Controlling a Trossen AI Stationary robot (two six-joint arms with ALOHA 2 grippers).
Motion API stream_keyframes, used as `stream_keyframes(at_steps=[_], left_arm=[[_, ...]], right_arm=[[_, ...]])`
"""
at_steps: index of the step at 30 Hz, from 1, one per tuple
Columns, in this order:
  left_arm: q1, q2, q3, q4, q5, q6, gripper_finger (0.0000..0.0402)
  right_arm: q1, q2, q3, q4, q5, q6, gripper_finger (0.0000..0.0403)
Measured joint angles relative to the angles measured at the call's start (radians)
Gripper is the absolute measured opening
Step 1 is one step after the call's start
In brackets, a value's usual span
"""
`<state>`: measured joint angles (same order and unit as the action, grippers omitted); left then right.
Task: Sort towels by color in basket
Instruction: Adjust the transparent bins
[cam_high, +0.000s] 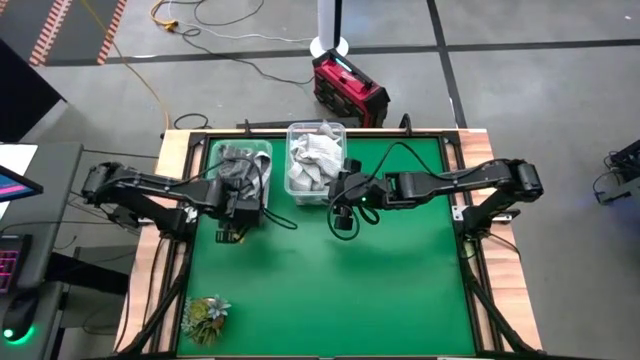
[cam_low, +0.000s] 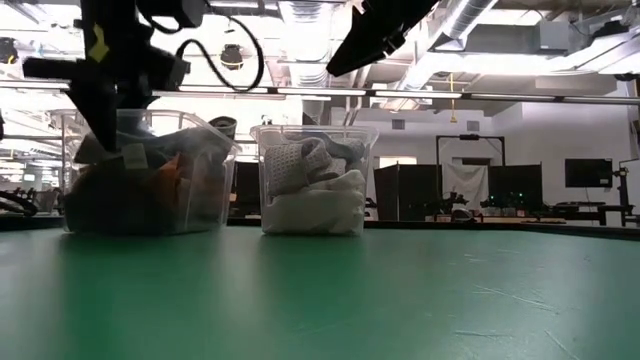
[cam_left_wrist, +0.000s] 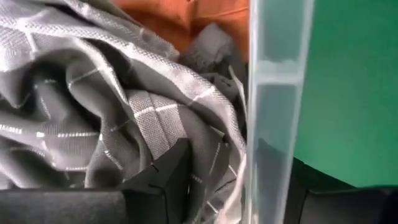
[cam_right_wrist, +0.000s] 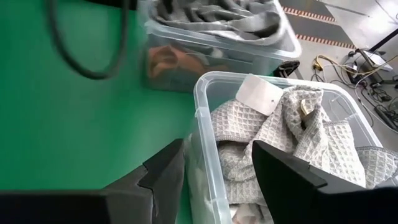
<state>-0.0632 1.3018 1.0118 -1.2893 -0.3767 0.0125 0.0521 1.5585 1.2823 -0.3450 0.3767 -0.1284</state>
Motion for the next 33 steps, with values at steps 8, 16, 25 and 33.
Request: stream_keyframes(at_steps=[8,16,25,33], left_arm=[[0.08,0.0,-0.029,0.039,-0.261,0.051,0.0157],[0.105,0.0,-0.029,0.155,-0.27,0.022,0.0157],[0.09,-0.027,0.03,0.189,-0.256,-0.025,0.0157],[0.051,-0.152,0.146,0.21,-0.256,0.001,0.0157]], right_arm=[[-0.002,0.0,0.0,0.002,0.0,-0.003,0.0223],[-0.009,0.0,0.0,-0.01,0.0,-0.003,0.0223],[-0.018,0.0,-0.009,-0.123,-0.013,0.039,0.0223],[-0.138,-0.038,-0.168,-0.131,-0.008,0.118,0.0223]])
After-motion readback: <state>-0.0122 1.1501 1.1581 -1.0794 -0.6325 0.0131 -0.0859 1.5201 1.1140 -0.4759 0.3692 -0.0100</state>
